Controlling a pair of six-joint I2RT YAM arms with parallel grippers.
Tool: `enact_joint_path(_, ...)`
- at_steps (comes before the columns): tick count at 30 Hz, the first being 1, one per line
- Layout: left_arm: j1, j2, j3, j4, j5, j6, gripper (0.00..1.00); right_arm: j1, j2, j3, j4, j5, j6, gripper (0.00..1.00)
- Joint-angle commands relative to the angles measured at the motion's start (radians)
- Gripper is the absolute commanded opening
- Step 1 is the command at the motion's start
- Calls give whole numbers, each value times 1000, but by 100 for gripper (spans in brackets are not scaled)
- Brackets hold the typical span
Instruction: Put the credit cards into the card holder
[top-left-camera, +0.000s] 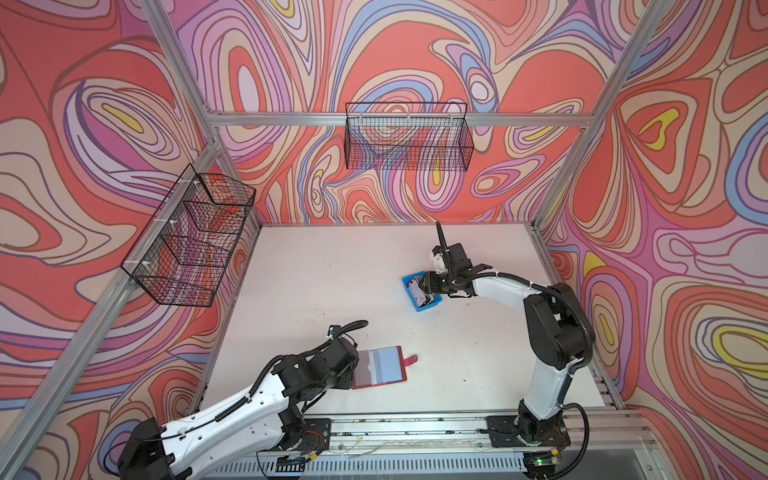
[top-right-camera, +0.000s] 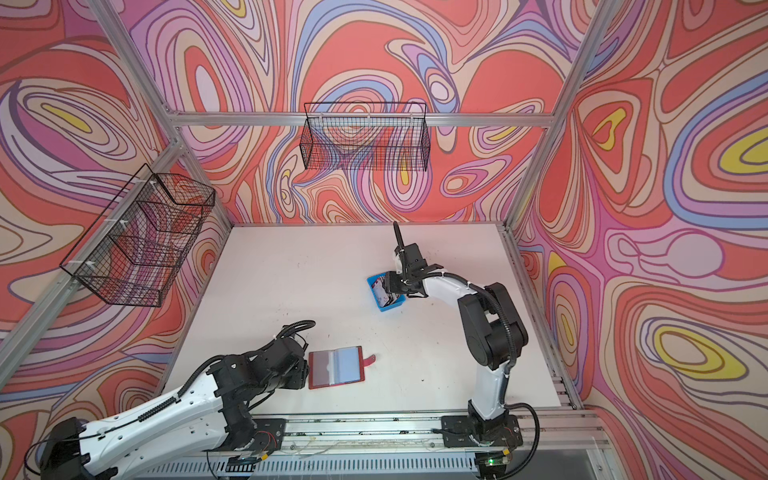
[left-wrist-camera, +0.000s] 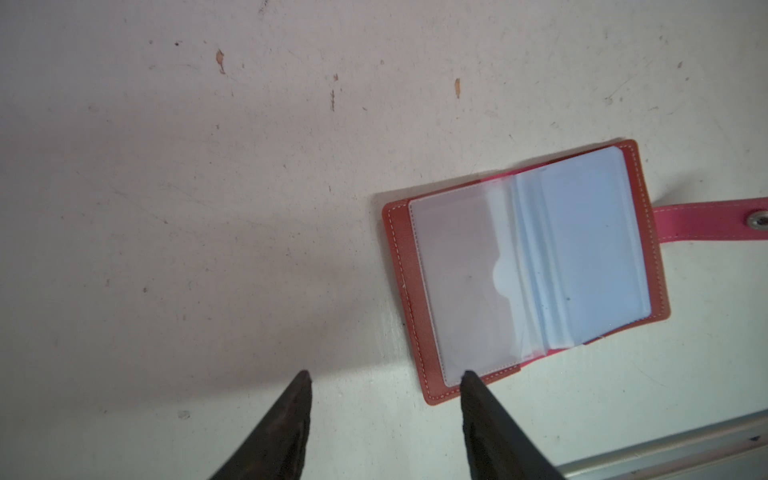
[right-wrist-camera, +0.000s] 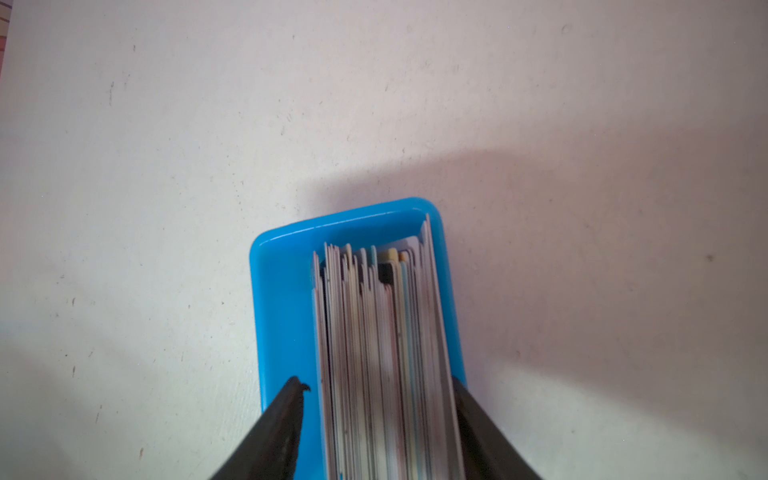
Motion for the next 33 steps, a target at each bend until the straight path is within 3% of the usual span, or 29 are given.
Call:
enact_joint_path(1,-3,-1,0,-9,-2,0,59,-13,-36,-12,-13,31,-6,56)
enact_joint_path(13,-4,-1,0,-8,-1,0,59,-20,-45,-18,-23,51,-6,55)
enact_joint_path(33,-3,-3,0,-8,-1,0,59,-31,-67,-29,-23,51,-9,28)
